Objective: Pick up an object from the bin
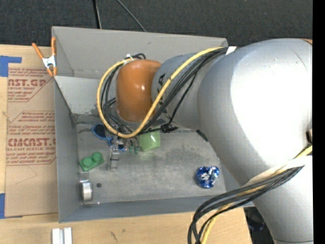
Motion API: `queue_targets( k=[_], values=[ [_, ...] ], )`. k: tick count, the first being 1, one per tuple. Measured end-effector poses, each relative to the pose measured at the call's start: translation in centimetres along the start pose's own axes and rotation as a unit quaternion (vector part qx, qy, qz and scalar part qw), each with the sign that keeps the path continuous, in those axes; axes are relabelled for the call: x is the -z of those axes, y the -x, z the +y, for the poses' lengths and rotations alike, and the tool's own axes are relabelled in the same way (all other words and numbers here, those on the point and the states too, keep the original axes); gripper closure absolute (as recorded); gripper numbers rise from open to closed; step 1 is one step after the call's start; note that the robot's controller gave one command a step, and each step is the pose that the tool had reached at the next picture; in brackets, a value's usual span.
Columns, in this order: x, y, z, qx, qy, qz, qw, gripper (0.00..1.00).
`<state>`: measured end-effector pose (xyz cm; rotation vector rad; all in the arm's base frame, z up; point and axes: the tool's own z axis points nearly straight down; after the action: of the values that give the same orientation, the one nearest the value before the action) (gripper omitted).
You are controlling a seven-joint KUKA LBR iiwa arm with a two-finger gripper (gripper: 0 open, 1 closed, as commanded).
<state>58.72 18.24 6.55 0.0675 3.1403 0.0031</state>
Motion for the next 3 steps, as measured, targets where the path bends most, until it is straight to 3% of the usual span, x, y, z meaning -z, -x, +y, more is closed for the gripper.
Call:
queue_targets(
  k=[1, 2, 3],
  values=[
    [0.5, 0.0, -0.1, -0.001, 0.001, -0.0015, 1.0, 1.0],
    [0.5, 0.0, -0.1, -0.001, 0.0, -0.0008, 1.0, 0.0],
    [0.4, -3.4, 6.2, 0.009, 0.001, 0.0007, 1.0, 0.0]
  ],
)
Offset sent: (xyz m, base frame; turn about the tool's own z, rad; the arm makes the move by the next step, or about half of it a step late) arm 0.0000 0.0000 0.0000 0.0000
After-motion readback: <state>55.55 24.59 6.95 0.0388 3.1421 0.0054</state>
